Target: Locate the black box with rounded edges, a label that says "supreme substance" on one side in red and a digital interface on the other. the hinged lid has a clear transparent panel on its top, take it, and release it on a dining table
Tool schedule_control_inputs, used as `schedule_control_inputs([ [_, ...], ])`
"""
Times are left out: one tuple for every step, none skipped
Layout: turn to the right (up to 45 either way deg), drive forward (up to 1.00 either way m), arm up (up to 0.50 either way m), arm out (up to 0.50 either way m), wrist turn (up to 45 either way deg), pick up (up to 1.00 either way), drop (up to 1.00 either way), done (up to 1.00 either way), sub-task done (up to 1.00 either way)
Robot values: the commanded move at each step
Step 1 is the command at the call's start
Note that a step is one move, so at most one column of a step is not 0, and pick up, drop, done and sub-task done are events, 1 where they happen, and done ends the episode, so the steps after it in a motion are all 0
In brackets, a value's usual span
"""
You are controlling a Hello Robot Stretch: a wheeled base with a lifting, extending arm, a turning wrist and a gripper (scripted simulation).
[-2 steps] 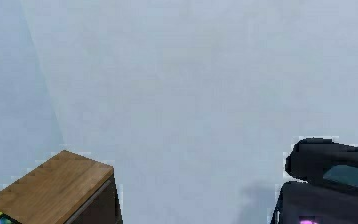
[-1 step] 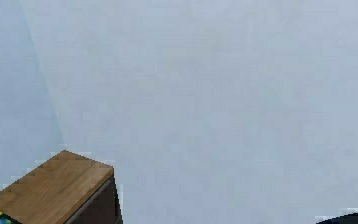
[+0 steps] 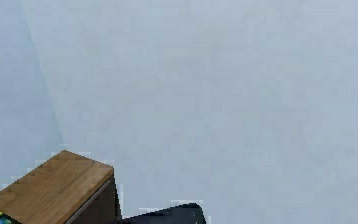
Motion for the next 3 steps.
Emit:
schedule_control_inputs([
  [-45.0,0.00,0.00,0.00,0.0,0.00,0.00,0.00,0.00],
  [-15.0,0.00,0.00,0.00,0.0,0.00,0.00,0.00,0.00],
  [0.0,0.05,0.00,0.00,0.0,0.00,0.00,0.00,0.00],
])
